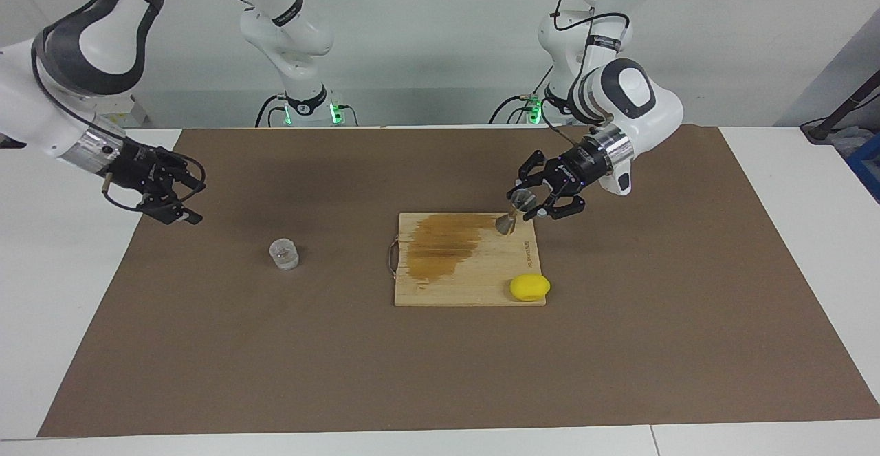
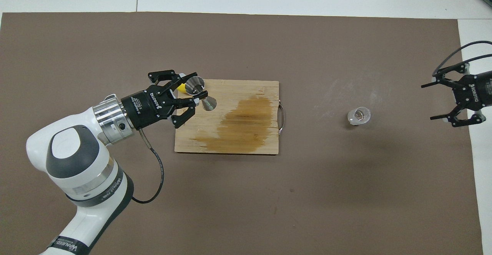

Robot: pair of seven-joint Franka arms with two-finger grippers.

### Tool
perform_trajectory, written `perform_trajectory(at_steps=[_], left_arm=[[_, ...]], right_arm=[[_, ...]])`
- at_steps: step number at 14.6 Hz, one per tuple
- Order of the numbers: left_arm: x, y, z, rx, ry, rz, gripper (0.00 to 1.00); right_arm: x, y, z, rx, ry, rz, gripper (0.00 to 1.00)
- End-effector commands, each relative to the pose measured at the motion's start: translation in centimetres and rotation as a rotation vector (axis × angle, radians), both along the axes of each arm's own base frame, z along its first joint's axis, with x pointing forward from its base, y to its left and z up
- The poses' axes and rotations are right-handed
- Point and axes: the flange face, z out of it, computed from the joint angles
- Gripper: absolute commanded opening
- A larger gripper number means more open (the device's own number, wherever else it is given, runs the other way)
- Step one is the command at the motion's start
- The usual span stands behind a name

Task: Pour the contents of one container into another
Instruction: 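Carry the metal cup over the board while the right gripper reaches the glass, then set the metal cup on the board while the right gripper grasps the glass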

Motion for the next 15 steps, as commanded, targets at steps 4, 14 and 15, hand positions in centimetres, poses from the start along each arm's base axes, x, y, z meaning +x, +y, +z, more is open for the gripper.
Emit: perform_trajectory(at_steps=[4,14,15], left_arm=[[-1.0,-3.0,-3.1,-0.003,-0.066,0.042,0.00],[-1.9,-7.6,-10.8,0.053,-0.145,0.047,0.00],[-2.1,-9.1,-11.0,0.049,-0.161,0.033,0.00]], right_arm=[[1.7,-3.3,-9.4,0.142,0.099,-0.116,0.89],[1.6,-2.3,-17.9,0.251,0.137,-0.128,0.96],[1.5,-1.9,-18.2,0.260,0.139,-0.124,0.96]])
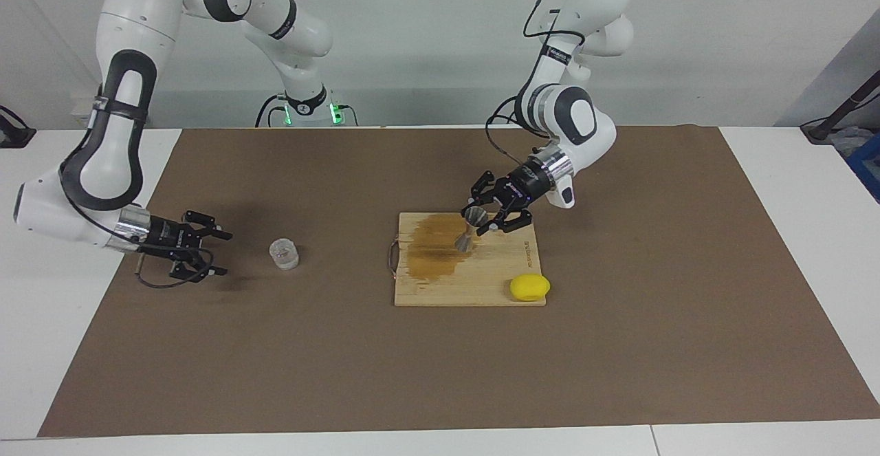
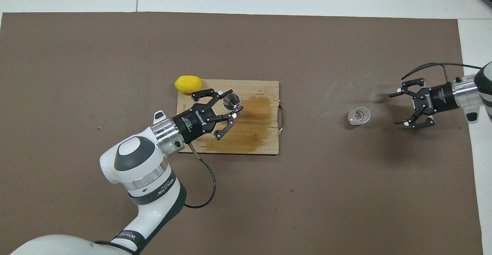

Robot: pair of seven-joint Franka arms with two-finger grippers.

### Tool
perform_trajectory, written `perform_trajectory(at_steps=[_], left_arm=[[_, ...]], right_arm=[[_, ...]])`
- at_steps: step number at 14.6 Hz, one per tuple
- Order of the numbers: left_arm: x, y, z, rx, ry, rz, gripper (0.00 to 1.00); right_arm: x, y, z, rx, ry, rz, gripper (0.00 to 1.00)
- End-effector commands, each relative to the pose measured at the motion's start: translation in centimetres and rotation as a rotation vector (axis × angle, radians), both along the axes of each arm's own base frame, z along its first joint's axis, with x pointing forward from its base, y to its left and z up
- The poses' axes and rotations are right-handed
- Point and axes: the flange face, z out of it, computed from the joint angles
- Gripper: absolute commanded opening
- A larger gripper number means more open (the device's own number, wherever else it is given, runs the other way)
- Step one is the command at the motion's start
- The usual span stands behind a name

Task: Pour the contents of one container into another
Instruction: 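Set the metal cup on the board while the right gripper grasps the glass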

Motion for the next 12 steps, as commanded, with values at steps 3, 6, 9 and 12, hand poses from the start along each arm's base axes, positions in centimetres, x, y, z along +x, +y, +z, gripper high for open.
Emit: perform_trajectory(at_steps=[3,6,9,12], left_arm=[[1.1,-3.3,-0.9,0.005,-0.037,-0.004,0.00],[0.7,-4.4,-1.7,0.037,-0.040,-0.012,0.00],[1.1,-5.1,-1.8,0.041,-0.041,-0.012,0.00],[0.7,-5.5,-2.0,0.047,-0.036,-0.016,0.00]], right_arm=[[-0.6,2.1,-1.8,0.057,-0.036,0.006,0.98],[-0.7,3.3,-2.2,0.071,-0.050,0.024,1.00],[-1.3,4.0,-3.3,0.077,-0.050,-0.005,1.00],[-1.2,5.3,-3.6,0.078,-0.059,0.010,1.00]])
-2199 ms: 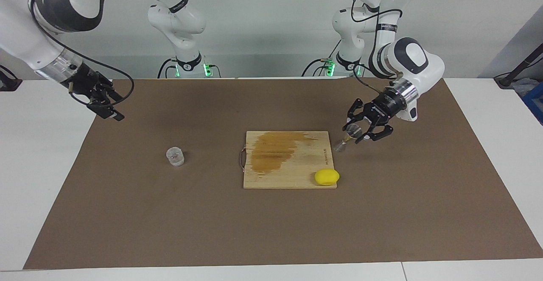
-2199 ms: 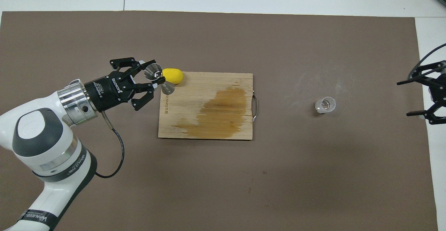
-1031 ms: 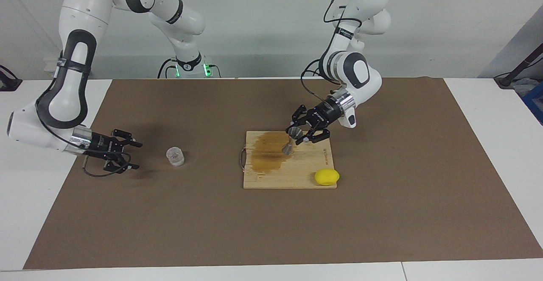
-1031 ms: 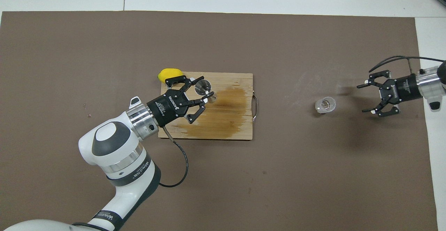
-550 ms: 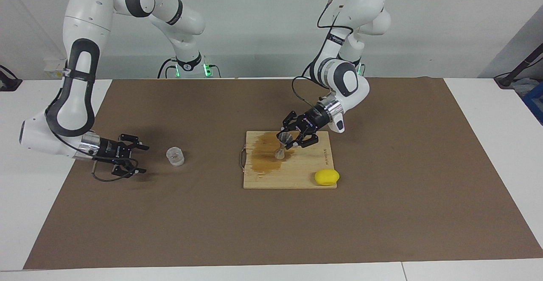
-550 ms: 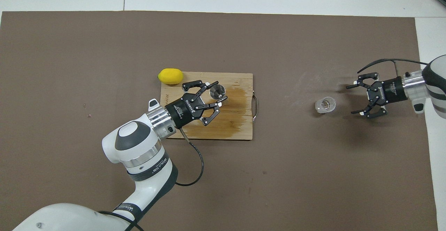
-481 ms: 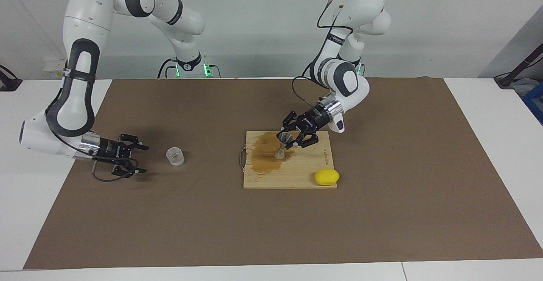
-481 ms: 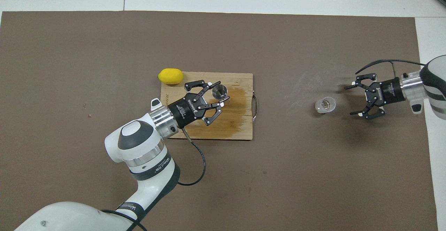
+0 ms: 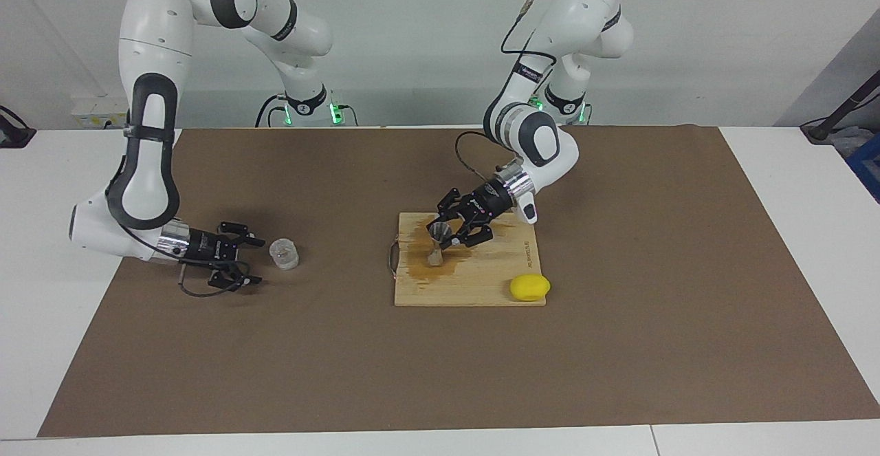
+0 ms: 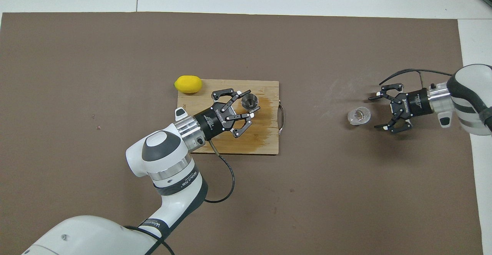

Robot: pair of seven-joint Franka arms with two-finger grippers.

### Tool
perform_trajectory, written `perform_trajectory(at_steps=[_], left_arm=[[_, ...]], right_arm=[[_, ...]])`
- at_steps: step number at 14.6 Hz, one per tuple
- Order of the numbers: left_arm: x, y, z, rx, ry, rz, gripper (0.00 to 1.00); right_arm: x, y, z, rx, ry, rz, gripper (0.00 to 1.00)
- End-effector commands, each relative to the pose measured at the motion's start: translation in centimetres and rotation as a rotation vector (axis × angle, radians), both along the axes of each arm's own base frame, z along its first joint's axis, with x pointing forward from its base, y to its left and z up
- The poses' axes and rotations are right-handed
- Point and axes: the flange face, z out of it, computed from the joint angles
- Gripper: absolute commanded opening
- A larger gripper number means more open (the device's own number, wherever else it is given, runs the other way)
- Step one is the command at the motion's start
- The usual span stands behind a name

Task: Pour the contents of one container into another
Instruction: 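Set the metal cup on the board while the right gripper grasps the glass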

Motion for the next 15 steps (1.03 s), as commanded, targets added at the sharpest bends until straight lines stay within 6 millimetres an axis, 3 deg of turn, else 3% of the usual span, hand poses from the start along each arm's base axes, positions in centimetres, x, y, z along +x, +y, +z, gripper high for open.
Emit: perform_trajectory(at_steps=[1,8,15], left_arm=[[0.1,-0.8,0.0,0.012,-0.007,0.020,0.00],[-0.4,-1.0,-0.4,0.076,-0.050,0.007,0.00],[-0.5,-1.2,-0.7,0.101,-0.044,0.008,0.00]], right_arm=[[-0.9,1.4,-0.3,0.022,-0.045,0.013,1.00],[-1.6,2.1,-0.6,0.053,-0.062,0.013,1.00],[-1.5,4.5,-0.8,0.074,-0.059,0.041,1.00]])
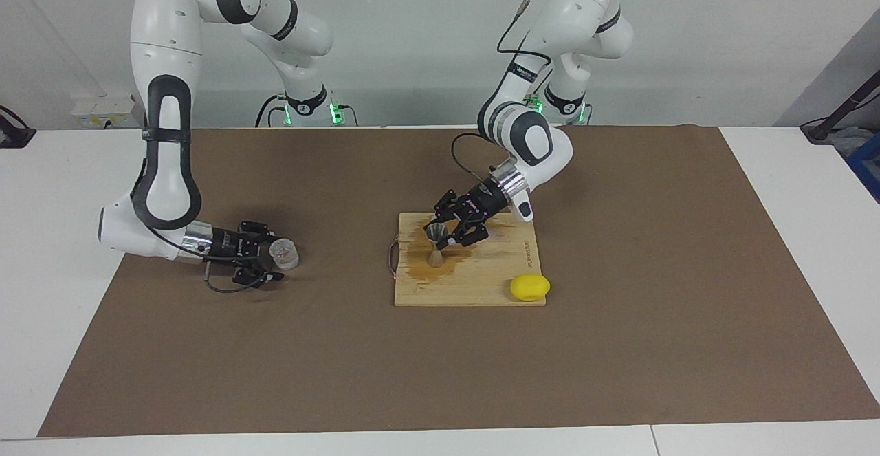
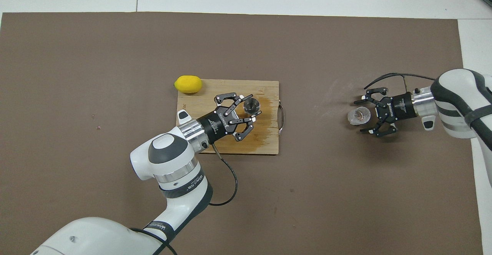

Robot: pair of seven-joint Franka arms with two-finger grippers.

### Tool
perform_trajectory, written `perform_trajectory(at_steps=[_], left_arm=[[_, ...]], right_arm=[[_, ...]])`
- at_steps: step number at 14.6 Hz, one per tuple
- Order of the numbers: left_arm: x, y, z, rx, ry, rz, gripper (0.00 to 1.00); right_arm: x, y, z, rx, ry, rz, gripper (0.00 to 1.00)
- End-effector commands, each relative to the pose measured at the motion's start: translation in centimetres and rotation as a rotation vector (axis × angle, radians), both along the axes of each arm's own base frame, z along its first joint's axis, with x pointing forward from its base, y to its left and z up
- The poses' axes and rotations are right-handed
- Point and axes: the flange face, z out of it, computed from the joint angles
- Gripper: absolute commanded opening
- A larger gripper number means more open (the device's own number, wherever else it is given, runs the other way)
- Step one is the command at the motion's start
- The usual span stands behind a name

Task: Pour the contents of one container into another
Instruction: 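Set the metal cup on the board while the right gripper grasps the glass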

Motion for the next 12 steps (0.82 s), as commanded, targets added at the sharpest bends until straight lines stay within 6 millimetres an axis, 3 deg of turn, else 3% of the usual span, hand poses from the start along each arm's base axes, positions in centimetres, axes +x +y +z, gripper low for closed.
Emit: perform_trajectory(at_steps=[1,3,4,6,8,9,10,11,12], left_arm=[[0.5,-0.5,0.0,0.025,-0.006,0.024,0.00],[0.6,-0.7,0.0,0.035,-0.006,0.026,0.00],[0.4,-1.2,0.1,0.041,-0.007,0.021,0.10],[0.6,-1.5,0.1,0.051,-0.006,0.027,0.10],[0.5,-1.6,0.0,0.054,-0.005,0.025,0.18],[0.5,-1.6,0.0,0.053,-0.005,0.026,0.29],[0.5,-1.6,0.0,0.053,-0.005,0.026,0.59],[0.6,-1.5,0.1,0.053,-0.005,0.027,1.00],[0.6,-1.5,0.1,0.052,-0.004,0.027,1.00]], right_arm=[[-0.6,0.4,0.4,0.017,-0.031,-0.009,1.00],[-0.5,0.6,0.6,0.040,-0.037,-0.032,1.00],[-0.4,0.7,0.6,0.040,-0.036,-0.030,1.00],[-0.4,0.7,0.6,0.040,-0.039,-0.028,0.99],[-0.5,0.7,0.5,0.044,-0.047,-0.020,0.95],[-0.7,0.8,0.5,0.045,-0.048,-0.017,0.95],[-0.8,0.8,0.5,0.044,-0.046,-0.016,0.95],[-0.7,0.8,0.6,0.045,-0.048,-0.017,0.95],[-0.8,0.7,0.6,0.044,-0.045,-0.017,0.91]])
